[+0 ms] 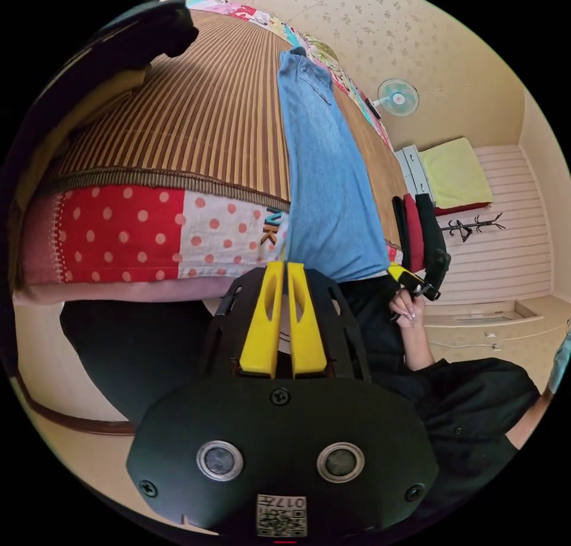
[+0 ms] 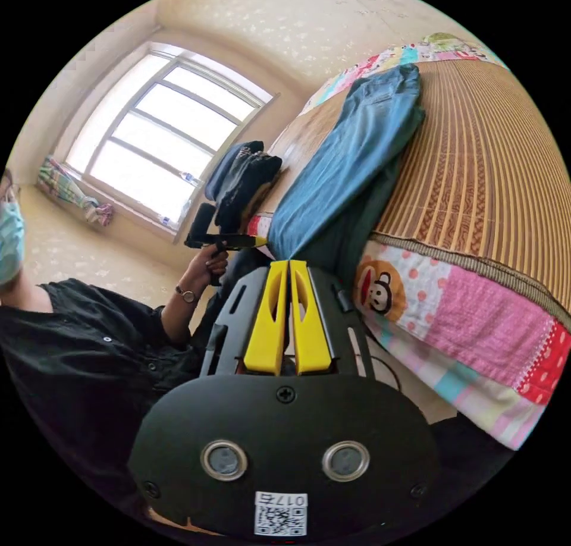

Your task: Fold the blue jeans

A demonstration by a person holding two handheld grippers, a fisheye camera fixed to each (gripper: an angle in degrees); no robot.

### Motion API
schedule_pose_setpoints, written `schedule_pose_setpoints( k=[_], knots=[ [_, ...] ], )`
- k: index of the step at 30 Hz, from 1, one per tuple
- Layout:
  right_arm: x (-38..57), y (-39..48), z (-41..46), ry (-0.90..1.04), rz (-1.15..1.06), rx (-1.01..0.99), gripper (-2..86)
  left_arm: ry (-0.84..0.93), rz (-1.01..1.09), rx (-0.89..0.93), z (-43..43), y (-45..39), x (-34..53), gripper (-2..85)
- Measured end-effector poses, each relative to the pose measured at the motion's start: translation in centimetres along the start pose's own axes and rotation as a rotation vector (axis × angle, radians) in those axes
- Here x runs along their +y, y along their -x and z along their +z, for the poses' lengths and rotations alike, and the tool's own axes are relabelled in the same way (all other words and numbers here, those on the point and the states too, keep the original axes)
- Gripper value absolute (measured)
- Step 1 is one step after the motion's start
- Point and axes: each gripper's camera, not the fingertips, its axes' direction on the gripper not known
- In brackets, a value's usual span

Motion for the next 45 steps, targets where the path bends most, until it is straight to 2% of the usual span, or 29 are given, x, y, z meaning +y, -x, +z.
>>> schedule_pose_setpoints(
  k=[2,3,5,7,11,17,21,25,28,34,36,39,41,45],
  knots=[
    [1.1,-1.8,-2.4,-0.157,0.023,-0.241,0.7,-0.009,0.042,-0.061,-0.8,-1.5,0.3,-0.9],
    [1.4,-2.8,-2.7,-0.170,0.073,-0.249,0.7,-0.004,0.047,-0.070,-0.7,-1.6,0.3,-0.9],
    [2.4,-6.4,-2.5,-0.069,0.291,0.005,0.8,0.023,0.040,-0.075,0.3,-1.4,0.0,-0.9],
    [2.6,-6.5,-2.1,-0.009,0.289,0.121,1.0,0.019,0.021,-0.057,0.7,-1.0,0.0,-0.9],
    [1.9,-2.5,-1.2,-0.021,0.109,0.125,2.7,0.004,0.008,-0.045,0.9,-0.6,0.3,-1.0],
    [0.6,-1.5,2.6,0.070,0.073,0.267,5.3,0.000,-0.015,-0.022,1.1,-0.2,0.5,-1.0],
    [1.0,-1.3,2.6,0.048,0.015,0.140,2.1,0.003,0.028,-0.011,1.0,-0.6,0.7,-1.0],
    [4.0,-3.1,-0.9,-0.116,0.014,-0.025,0.9,-0.003,0.066,-0.035,0.5,-1.0,1.1,-1.0],
    [5.2,-5.6,-1.2,-0.091,0.158,0.091,0.8,0.025,0.056,-0.040,1.5,-0.9,0.8,-1.0],
    [3.6,-5.5,2.0,0.076,0.173,0.200,1.4,0.070,0.042,-0.161,2.8,-2.0,0.3,-0.5],
    [3.4,-6.0,2.3,0.094,0.179,0.202,2.1,0.057,0.022,-0.150,2.6,-1.7,0.3,0.3],
    [4.2,-6.7,0.2,-0.065,0.160,0.056,4.4,-0.080,0.022,-0.076,0.6,-1.2,1.0,5.6],
    [4.8,-8.1,-1.0,-0.139,0.204,-0.019,7.0,-0.167,0.063,0.036,-0.6,-0.7,1.2,7.9],
    [4.3,-9.3,-0.3,-0.112,0.228,0.002,8.8,-0.131,0.118,0.082,0.0,-0.6,-0.4,7.8]
  ],
)
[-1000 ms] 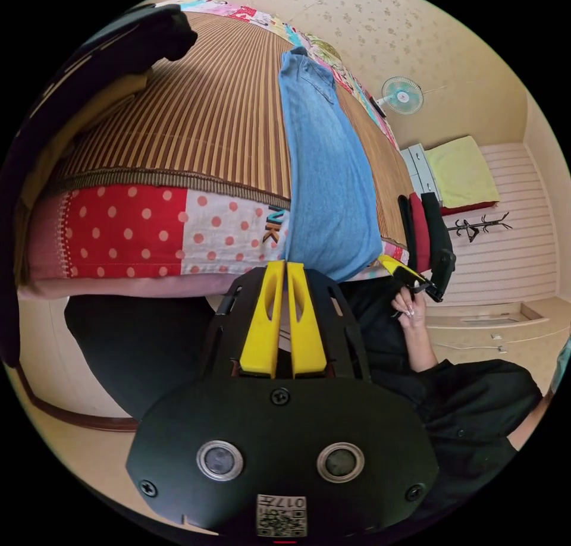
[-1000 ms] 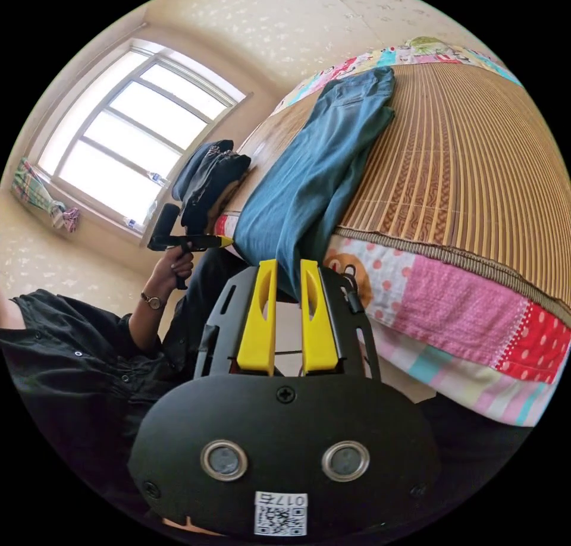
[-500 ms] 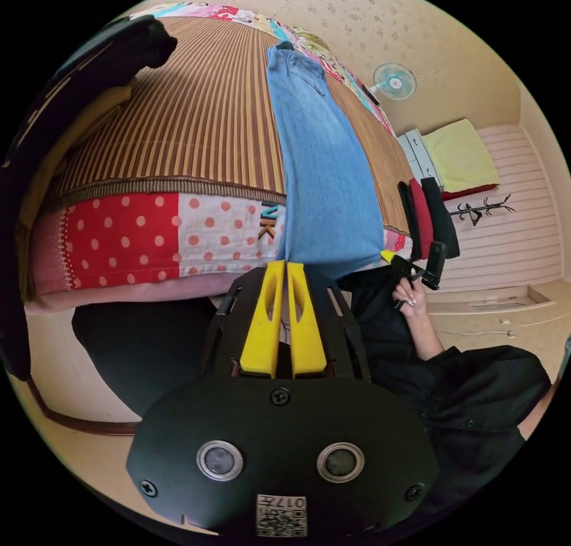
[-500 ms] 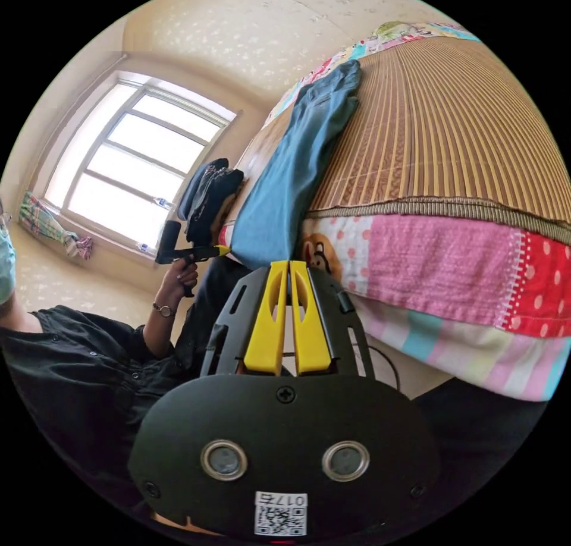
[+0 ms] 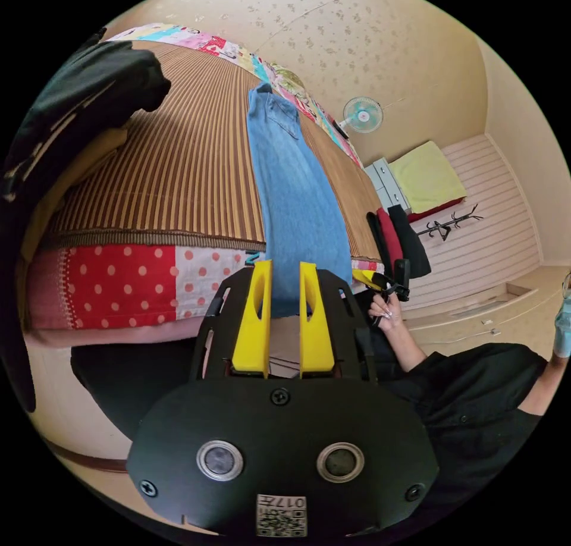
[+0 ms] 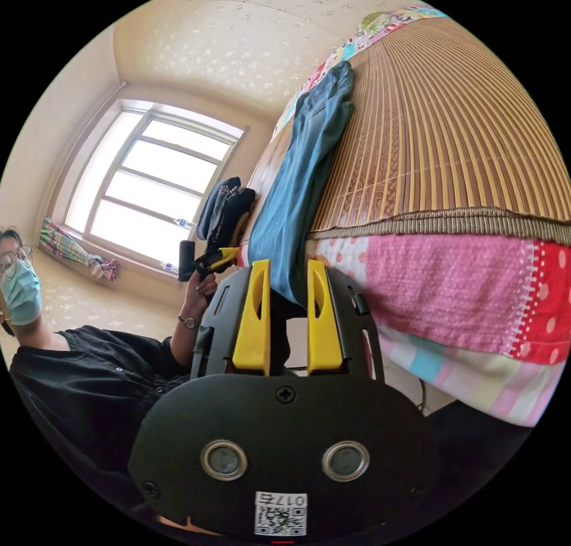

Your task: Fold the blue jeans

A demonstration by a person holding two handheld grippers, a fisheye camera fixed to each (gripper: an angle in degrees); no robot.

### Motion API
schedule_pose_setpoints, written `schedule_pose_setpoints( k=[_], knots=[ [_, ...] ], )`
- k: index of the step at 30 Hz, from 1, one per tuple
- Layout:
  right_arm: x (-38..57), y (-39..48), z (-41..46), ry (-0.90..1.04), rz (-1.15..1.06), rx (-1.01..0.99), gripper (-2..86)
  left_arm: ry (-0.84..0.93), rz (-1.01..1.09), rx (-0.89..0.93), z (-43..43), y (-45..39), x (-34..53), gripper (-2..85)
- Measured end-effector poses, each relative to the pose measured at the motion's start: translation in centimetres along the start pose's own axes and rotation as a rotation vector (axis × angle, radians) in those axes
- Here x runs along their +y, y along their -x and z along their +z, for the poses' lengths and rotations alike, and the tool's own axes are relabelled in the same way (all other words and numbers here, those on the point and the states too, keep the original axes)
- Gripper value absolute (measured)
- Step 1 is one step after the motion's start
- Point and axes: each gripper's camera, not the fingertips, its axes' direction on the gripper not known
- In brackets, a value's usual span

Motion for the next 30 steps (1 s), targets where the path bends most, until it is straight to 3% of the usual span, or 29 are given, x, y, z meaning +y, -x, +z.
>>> schedule_pose_setpoints(
  k=[8,16,21,25,30],
  knots=[
    [-1.6,-0.8,3.2,0.029,0.014,0.027,6.6,0.079,-0.013,-0.093,4.4,0.9,-2.0,6.7],
    [-1.6,-0.4,3.3,0.107,-0.040,0.071,3.9,0.117,-0.016,-0.014,6.0,1.2,-0.8,0.7],
    [-2.0,-0.5,3.7,0.172,-0.084,0.138,5.0,0.118,0.010,-0.010,6.7,1.6,-0.8,4.0],
    [-2.7,-0.8,2.5,0.092,-0.085,0.104,7.8,0.016,0.023,0.029,5.6,2.4,-1.5,7.6],
    [-3.6,-2.3,3.7,0.071,-0.043,0.048,8.6,0.038,0.031,0.012,7.1,2.8,-2.8,7.1]
  ],
)
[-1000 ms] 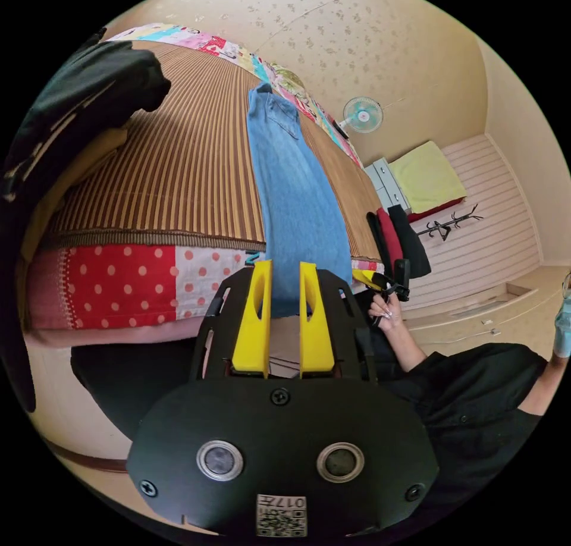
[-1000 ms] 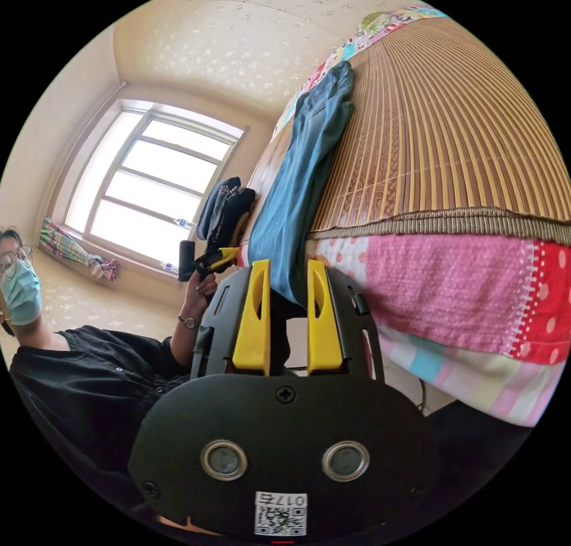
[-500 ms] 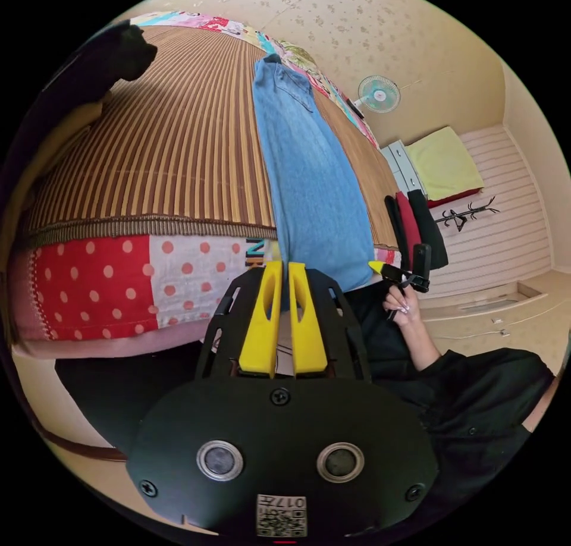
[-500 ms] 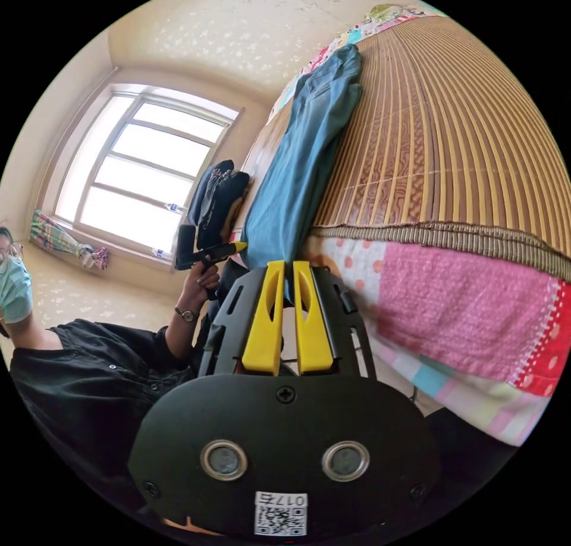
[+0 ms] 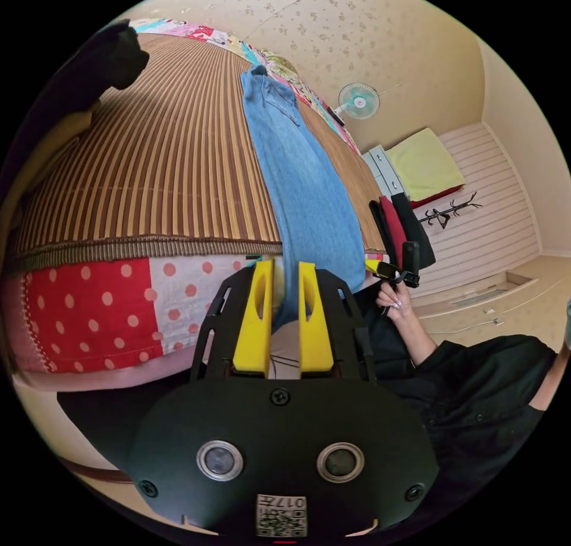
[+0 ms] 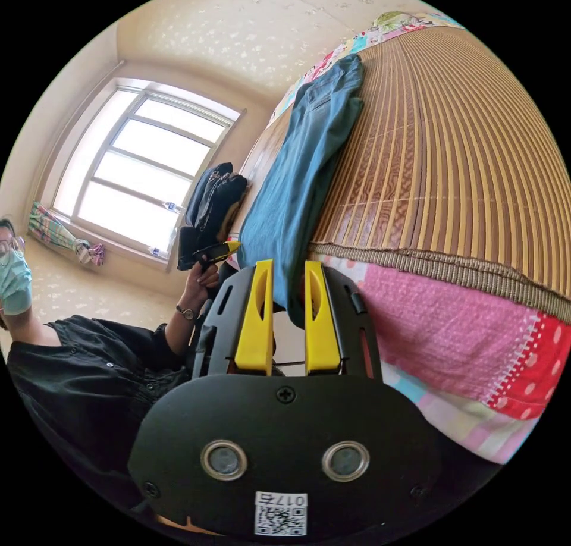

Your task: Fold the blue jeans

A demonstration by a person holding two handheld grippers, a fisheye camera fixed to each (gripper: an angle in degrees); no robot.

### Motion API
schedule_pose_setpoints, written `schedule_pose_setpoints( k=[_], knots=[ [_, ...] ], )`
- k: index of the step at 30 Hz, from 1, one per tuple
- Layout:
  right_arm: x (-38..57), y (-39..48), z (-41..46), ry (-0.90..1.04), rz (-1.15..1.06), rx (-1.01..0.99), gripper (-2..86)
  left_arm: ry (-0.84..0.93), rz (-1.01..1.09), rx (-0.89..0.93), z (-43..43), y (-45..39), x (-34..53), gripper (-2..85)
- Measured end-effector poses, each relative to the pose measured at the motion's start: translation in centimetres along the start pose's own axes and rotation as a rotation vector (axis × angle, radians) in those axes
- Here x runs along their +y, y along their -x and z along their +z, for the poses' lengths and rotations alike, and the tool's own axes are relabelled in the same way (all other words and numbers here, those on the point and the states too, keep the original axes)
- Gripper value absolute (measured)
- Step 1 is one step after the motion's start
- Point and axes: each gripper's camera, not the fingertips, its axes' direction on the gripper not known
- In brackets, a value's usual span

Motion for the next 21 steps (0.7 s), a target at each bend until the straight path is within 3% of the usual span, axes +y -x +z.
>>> schedule_pose_setpoints(
  k=[5,11,21],
  knots=[
    [0.3,0.5,0.9,0.014,-0.019,0.003,9.1,0.078,0.017,0.014,1.8,-0.8,-0.1,6.5],
    [-1.3,-2.5,-1.5,-0.044,0.007,-0.084,8.4,0.066,0.009,0.034,2.4,0.2,-1.4,5.1],
    [-2.7,-2.4,0.1,0.044,-0.070,-0.081,8.7,0.052,-0.007,0.112,4.4,1.2,-2.7,4.6]
  ],
)
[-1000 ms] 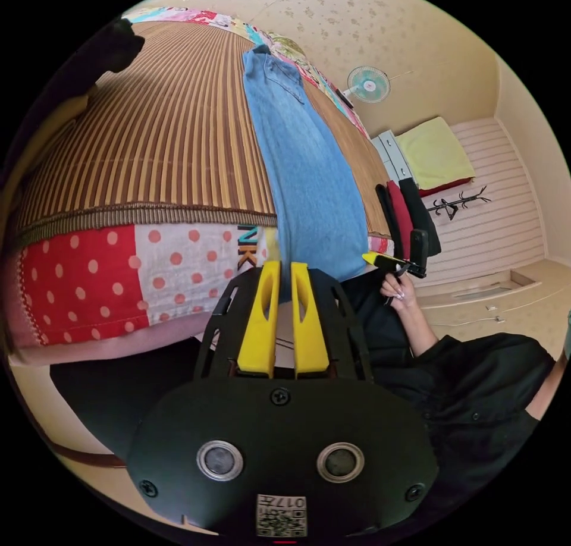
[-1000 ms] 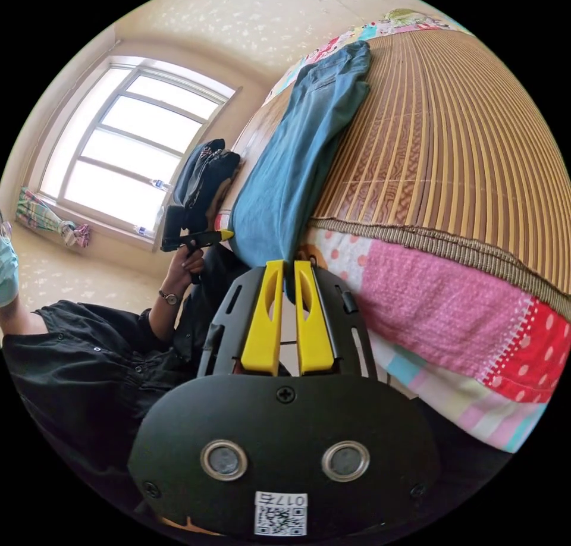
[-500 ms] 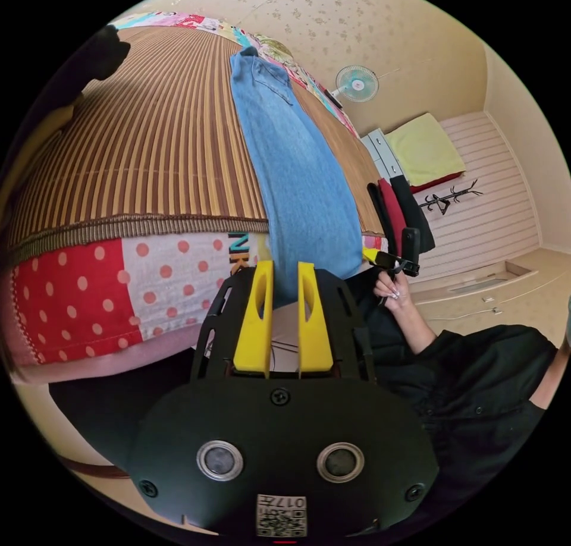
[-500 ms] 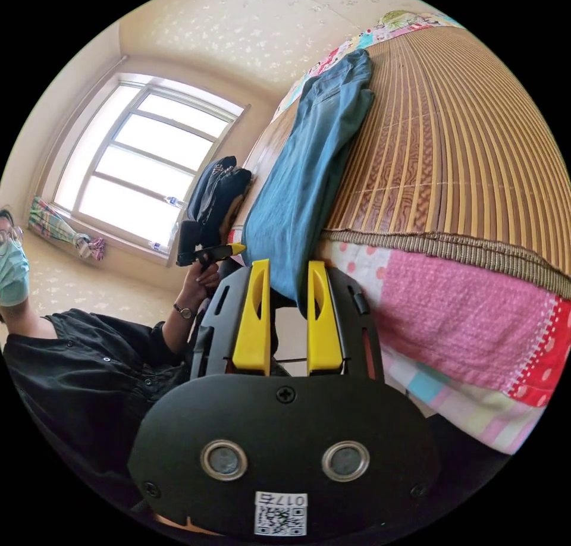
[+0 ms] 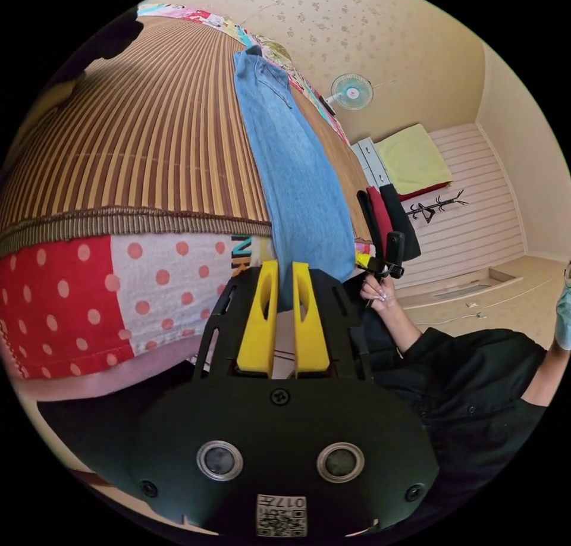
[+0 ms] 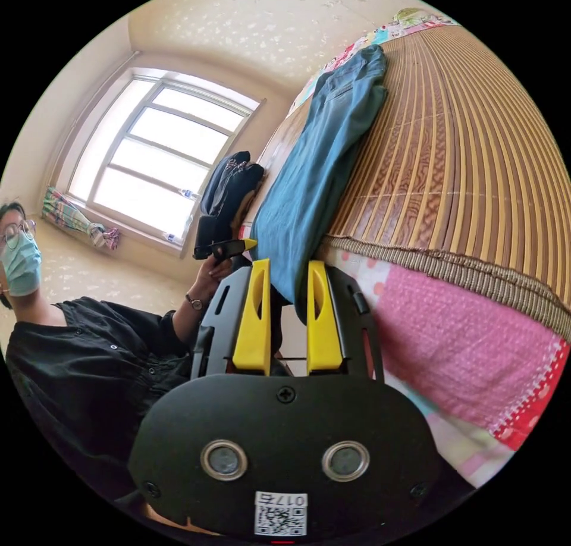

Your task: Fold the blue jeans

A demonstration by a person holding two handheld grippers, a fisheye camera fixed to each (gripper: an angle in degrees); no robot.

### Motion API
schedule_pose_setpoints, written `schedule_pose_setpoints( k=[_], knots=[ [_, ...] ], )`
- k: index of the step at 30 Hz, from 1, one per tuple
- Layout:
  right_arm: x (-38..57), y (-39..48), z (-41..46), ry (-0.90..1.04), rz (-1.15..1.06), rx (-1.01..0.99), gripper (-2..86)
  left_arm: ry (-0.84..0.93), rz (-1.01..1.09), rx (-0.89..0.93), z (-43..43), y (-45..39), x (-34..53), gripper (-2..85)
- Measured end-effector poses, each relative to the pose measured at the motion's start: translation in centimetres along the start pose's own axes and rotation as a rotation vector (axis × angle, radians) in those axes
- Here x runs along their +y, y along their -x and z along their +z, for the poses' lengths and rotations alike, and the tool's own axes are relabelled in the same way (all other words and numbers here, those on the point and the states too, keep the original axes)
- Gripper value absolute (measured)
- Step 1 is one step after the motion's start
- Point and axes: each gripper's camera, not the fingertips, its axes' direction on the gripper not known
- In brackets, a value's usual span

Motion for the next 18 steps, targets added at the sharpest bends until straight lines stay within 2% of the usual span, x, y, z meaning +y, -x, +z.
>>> schedule_pose_setpoints(
  k=[9,14,18],
  knots=[
    [-1.7,-2.3,-0.6,-0.016,0.039,-0.078,4.2,0.033,-0.009,0.029,1.2,0.2,-1.8,0.5],
    [-1.9,-3.4,-2.9,-0.035,0.044,-0.153,3.3,-0.039,-0.037,0.163,0.2,0.9,-1.2,0.1],
    [-1.6,-5.0,-4.3,-0.070,0.091,-0.236,3.2,-0.047,-0.032,0.190,0.3,0.8,-1.5,2.2]
  ],
)
